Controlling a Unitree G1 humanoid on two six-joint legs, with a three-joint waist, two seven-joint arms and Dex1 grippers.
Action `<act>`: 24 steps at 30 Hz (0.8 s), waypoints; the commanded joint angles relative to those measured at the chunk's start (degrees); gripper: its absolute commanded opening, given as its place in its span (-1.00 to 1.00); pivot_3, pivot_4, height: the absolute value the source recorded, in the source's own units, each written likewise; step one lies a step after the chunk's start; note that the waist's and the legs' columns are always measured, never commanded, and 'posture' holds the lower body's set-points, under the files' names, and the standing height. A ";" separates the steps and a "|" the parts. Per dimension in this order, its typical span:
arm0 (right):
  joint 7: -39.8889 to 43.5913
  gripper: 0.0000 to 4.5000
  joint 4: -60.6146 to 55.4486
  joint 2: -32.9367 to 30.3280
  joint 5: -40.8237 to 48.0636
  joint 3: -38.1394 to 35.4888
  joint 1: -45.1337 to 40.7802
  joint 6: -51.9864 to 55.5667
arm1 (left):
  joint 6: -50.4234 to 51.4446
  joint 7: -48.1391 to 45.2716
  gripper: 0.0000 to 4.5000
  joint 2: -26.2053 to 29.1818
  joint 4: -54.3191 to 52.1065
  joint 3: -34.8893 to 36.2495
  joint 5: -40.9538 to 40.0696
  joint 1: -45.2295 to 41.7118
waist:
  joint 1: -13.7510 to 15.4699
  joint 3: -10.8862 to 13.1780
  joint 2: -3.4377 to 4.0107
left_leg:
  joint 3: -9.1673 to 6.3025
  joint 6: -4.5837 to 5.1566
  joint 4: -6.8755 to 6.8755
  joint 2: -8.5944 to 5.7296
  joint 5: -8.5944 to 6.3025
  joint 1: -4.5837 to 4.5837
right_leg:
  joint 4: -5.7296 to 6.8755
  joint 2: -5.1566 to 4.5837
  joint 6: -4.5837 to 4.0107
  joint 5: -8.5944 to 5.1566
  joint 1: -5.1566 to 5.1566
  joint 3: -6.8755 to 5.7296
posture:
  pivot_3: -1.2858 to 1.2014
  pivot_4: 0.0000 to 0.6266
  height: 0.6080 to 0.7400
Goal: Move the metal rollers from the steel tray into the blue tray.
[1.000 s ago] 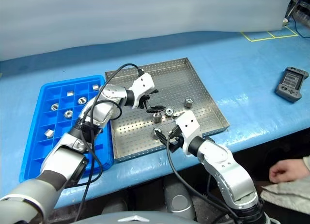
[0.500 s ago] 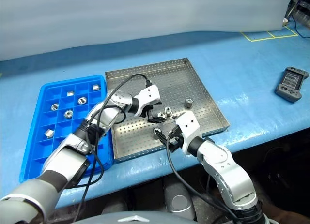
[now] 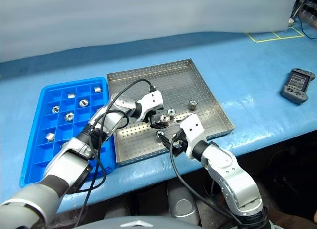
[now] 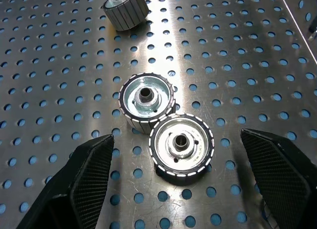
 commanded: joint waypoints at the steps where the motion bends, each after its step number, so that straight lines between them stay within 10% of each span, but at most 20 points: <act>1: -0.17 1.00 -2.14 0.27 0.13 -0.33 -0.55 -0.68 | 0.42 1.83 0.97 -1.06 -0.34 1.14 0.05 0.29 | 0.03 0.00 0.00 | 0.00 0.00 0.00 0.00 0.00 0.00 | 0.00 0.00 0.00 0.00 0.00 0.00 | -0.21 -0.52 1.00; 9: -0.39 1.00 -2.09 0.51 -0.19 -0.34 -0.44 -0.89 | 1.06 5.62 0.97 -3.43 2.16 1.28 0.27 1.45 | -0.11 0.00 0.00 | 0.00 0.00 0.00 0.00 0.00 0.00 | 0.00 0.00 0.01 0.01 0.01 0.00 | -0.22 -0.52 1.00; 18: -0.08 1.00 -1.90 0.34 -0.30 -0.13 -0.65 -1.07 | 1.10 7.24 -0.20 -3.37 2.59 1.83 -0.08 1.97 | -0.34 0.00 0.00 | 0.00 0.00 0.00 0.00 0.00 0.00 | 0.00 0.00 0.01 0.01 0.01 0.00 | -0.21 -0.52 1.00; 24: 0.31 1.00 -1.39 0.47 -0.35 0.36 -1.51 -1.12 | 1.83 9.07 -0.25 -2.90 -1.12 4.95 -1.54 3.09 | -0.35 0.00 0.00 | 0.00 0.00 0.00 0.00 0.00 0.02 | 0.01 0.00 0.02 0.01 0.01 0.00 | -0.20 -0.52 1.00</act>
